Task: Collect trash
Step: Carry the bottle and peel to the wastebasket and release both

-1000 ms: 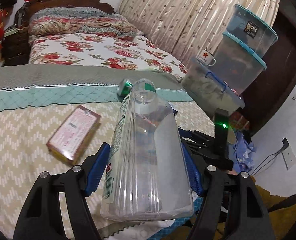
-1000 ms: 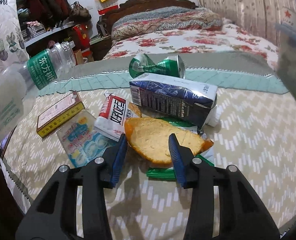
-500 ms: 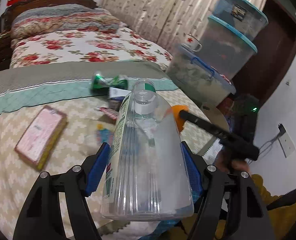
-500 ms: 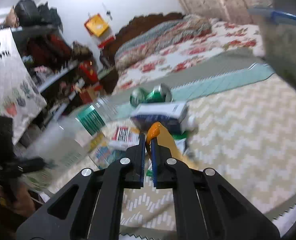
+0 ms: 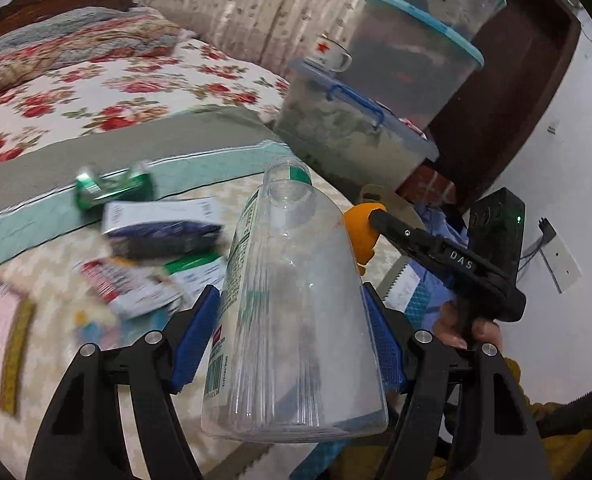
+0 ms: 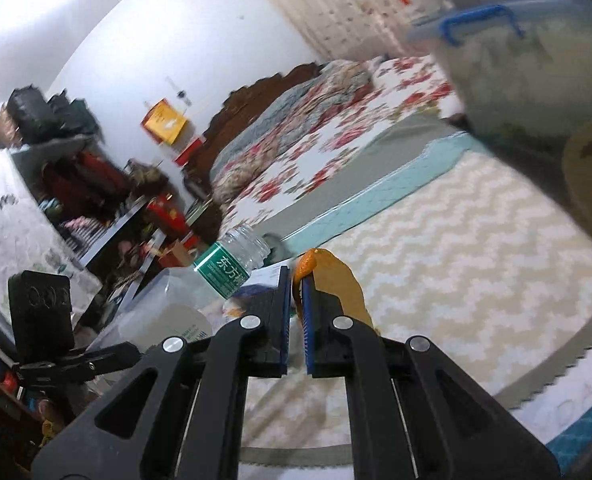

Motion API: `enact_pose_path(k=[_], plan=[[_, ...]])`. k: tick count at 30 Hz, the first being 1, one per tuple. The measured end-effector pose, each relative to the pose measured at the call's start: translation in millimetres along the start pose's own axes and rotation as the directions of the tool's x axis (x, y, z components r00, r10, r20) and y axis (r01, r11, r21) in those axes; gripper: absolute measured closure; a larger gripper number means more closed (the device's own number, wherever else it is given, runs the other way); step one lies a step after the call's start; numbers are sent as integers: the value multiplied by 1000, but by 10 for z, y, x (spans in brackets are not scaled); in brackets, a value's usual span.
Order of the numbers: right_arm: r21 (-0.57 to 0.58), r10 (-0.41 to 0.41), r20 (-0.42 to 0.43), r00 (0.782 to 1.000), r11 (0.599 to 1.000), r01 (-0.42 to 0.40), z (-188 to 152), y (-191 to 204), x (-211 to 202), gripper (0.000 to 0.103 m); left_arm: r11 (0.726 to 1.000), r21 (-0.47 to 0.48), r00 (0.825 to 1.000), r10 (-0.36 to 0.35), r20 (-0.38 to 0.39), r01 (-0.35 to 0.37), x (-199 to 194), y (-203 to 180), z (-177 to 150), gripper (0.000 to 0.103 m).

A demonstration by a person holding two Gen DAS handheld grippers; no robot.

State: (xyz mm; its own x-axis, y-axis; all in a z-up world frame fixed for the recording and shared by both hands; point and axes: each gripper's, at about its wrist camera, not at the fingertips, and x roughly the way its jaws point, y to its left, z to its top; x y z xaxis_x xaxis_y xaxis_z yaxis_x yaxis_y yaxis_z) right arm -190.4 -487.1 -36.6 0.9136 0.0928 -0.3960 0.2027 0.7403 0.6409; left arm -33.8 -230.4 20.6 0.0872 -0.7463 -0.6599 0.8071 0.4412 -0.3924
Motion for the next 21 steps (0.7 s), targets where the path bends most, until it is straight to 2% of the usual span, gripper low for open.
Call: enact_pose_path(k=[7, 10, 14, 17, 18, 21], plan=[[88, -130, 112, 985, 989, 121, 173, -638, -424, 95, 988, 115, 992, -88, -86, 98, 800, -539, 515, 36], [133, -192, 158, 969, 976, 172, 289, -949, -636, 95, 975, 167, 983, -123, -135, 146, 1231, -851, 722, 36], [201, -281, 214, 936, 950, 239, 447, -1400, -931, 95, 954, 219, 966, -160, -204, 204, 1794, -1267, 938, 36], [263, -315, 220, 923, 930, 255, 520, -1734, -1076, 95, 935, 264, 954, -173, -244, 237, 2216, -1600, 1080, 36], [287, -316, 221, 923, 925, 248, 526, -1856, -1111, 91, 931, 277, 952, -170, -253, 239, 2375, -1717, 1125, 36], [353, -320, 210, 924, 906, 234, 602, -2183, -1107, 89, 931, 296, 957, -141, -253, 215, 2787, -1975, 1263, 34]])
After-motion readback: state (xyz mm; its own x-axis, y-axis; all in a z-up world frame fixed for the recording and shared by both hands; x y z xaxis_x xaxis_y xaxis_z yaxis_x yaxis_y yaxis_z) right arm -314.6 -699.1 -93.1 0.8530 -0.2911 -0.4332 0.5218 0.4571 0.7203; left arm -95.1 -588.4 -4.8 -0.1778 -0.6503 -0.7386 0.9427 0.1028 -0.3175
